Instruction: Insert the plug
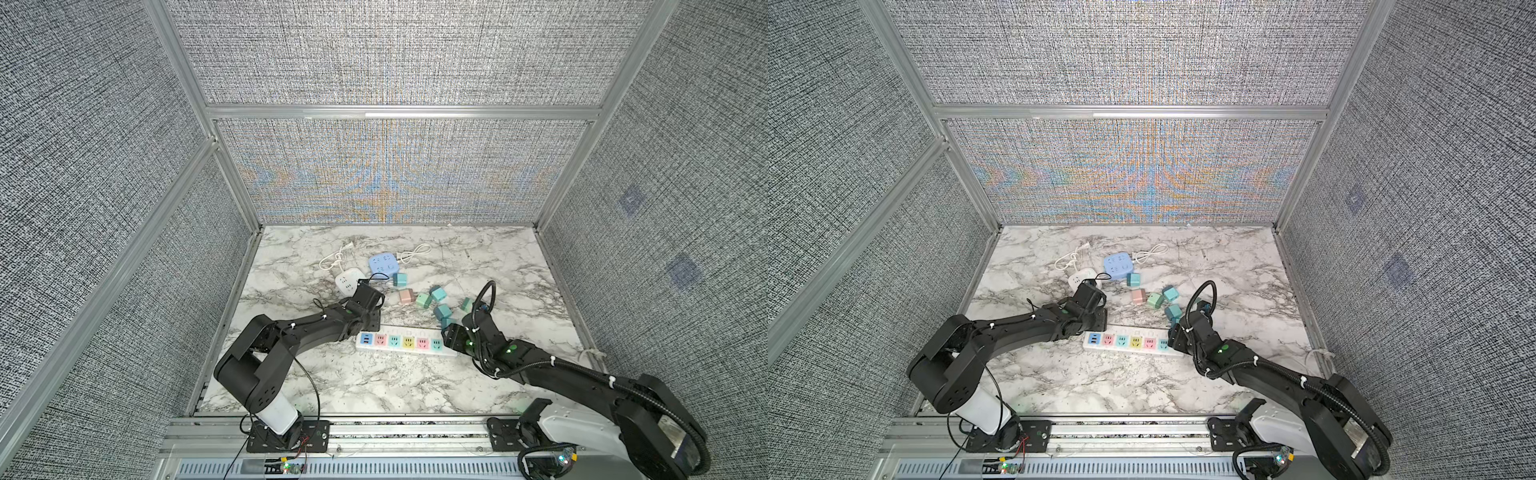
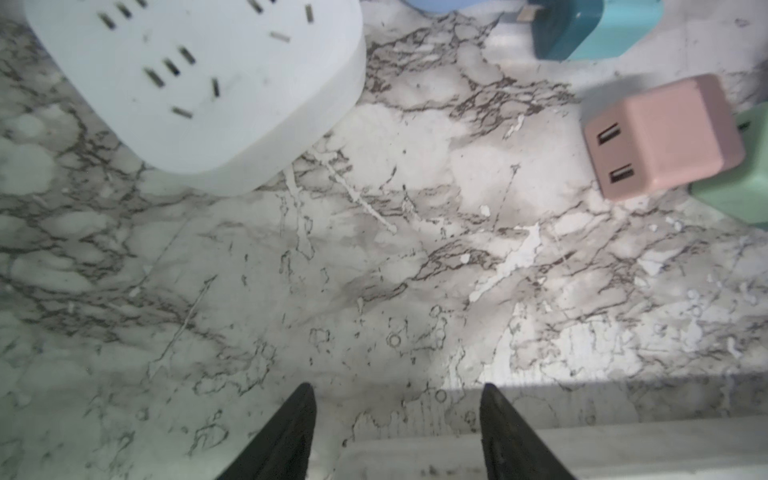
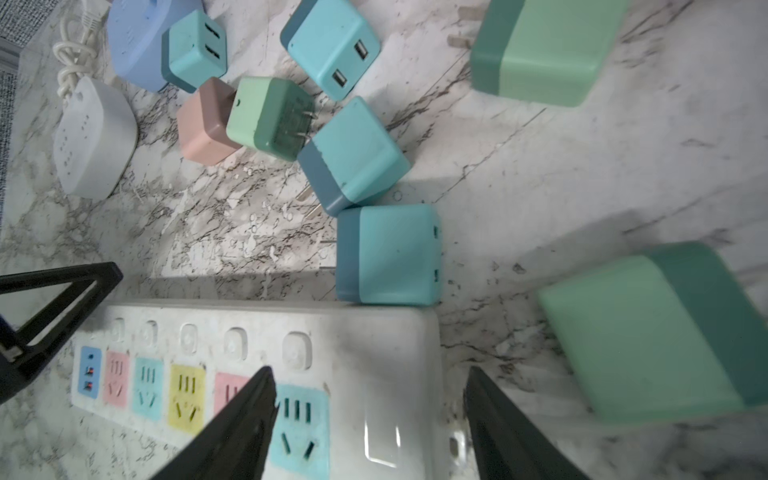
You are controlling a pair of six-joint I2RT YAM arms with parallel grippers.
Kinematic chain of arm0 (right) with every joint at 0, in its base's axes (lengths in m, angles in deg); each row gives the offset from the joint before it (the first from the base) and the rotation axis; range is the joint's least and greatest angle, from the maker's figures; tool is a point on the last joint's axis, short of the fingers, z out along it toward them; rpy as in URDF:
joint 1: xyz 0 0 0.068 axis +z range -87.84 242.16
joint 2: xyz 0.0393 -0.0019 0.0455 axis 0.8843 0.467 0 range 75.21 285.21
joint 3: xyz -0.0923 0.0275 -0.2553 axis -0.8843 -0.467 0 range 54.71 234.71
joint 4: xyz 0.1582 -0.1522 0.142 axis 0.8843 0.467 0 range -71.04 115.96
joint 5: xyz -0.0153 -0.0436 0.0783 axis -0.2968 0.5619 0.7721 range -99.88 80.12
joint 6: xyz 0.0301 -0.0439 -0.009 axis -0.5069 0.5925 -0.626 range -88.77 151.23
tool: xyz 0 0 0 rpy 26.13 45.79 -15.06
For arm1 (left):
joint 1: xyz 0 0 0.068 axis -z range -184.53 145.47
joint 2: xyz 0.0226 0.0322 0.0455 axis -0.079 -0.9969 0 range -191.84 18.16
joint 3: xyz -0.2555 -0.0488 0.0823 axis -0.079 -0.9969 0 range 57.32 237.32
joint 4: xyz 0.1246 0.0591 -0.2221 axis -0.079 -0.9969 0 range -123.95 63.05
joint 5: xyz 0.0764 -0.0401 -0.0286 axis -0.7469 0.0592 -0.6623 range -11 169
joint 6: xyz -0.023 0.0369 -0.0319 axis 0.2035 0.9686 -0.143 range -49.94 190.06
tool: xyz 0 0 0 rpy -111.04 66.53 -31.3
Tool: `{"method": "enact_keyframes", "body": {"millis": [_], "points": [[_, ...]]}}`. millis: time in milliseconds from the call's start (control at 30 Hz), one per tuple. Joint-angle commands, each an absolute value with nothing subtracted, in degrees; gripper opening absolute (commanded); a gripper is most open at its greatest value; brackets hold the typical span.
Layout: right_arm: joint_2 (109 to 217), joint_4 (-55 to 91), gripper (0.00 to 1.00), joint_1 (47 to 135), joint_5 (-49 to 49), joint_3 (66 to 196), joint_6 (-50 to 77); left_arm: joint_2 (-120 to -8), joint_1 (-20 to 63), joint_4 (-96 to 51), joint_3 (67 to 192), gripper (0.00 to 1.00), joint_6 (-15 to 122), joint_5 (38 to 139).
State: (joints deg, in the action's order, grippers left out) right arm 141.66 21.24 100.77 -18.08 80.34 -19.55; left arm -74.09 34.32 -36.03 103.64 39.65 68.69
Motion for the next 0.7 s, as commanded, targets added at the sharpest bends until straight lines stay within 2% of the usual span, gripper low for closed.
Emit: {"method": "enact_keyframes", "body": {"millis": [0,300,667], "points": [[142.7,17.61,0.74,101.29,-14.8,79.65,-20.16,-71.79,34.32,-34.05,101.36,0.65,38.6,69.89],[144.81,13.45,0.74,107.56,-16.63,77.36,-23.9,-65.61,34.46,-29.01,91.26,0.65,35.71,72.76],[147.41,9.05,0.74,113.87,-20.96,76.59,-26.94,-53.52,34.43,-20.88,80.67,0.65,33.72,67.93]]}}
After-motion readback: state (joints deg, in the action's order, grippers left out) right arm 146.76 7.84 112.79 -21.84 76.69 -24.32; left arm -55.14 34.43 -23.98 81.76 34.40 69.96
